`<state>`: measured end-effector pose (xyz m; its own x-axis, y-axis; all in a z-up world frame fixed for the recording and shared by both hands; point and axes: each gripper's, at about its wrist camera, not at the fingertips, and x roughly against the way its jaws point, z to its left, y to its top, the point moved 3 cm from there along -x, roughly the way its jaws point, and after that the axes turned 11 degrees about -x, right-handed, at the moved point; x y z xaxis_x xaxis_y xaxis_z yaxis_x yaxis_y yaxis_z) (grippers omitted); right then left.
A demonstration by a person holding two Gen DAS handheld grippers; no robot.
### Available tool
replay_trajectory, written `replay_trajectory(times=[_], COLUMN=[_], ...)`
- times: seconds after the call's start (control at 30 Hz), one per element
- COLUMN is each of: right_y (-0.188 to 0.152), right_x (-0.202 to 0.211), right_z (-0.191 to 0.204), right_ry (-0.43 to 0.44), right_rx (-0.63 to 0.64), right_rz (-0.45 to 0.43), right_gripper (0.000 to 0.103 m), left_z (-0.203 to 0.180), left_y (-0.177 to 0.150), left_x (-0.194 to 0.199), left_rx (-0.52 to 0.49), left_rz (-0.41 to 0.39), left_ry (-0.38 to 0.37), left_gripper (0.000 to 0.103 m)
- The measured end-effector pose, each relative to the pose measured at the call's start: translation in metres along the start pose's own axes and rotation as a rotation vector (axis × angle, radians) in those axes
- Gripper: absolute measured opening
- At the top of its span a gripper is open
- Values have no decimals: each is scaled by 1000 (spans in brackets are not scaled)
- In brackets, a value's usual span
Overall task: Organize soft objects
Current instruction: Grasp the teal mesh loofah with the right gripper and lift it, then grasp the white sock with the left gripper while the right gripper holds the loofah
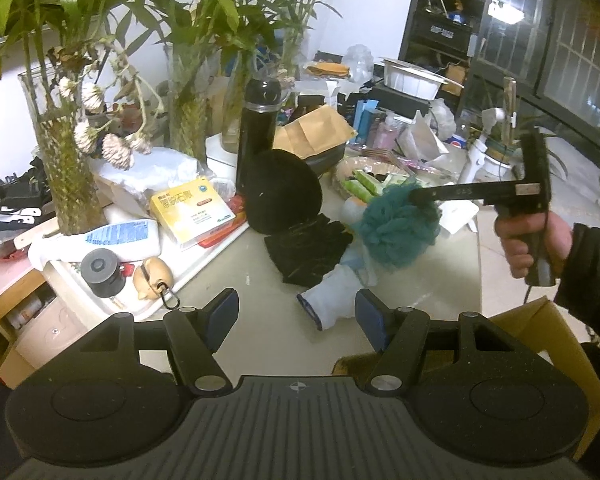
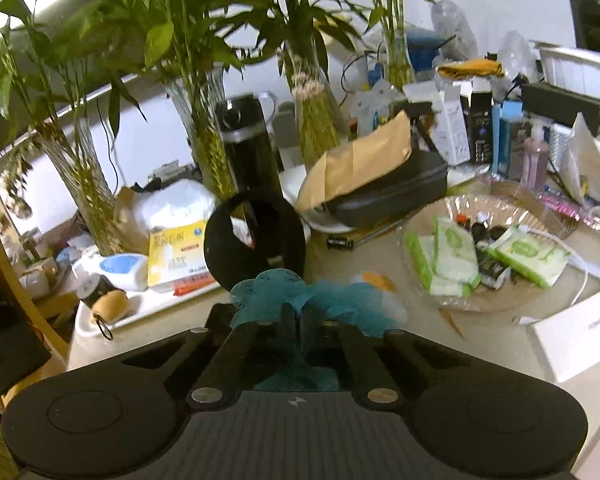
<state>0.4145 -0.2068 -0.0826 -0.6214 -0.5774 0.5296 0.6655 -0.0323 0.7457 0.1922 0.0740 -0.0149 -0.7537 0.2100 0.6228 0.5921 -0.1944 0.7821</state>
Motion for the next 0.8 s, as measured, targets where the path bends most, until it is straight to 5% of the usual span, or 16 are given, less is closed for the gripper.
replay_trajectory(times=[0.47,0.8], right_y=[-3,-19], right_x=[67,106], right_z=[-5,-14], right_ry=[-16,-54], right_rx=[52,50], right_rz=[-20,-33], right_gripper=[4,4], left_z=[-8,-29], left_y=[39,64], left_x=[-24,-61], left_rx=[-92,-167], left_rz=[19,159], left_ry=[-35,-55], left_gripper=[64,64])
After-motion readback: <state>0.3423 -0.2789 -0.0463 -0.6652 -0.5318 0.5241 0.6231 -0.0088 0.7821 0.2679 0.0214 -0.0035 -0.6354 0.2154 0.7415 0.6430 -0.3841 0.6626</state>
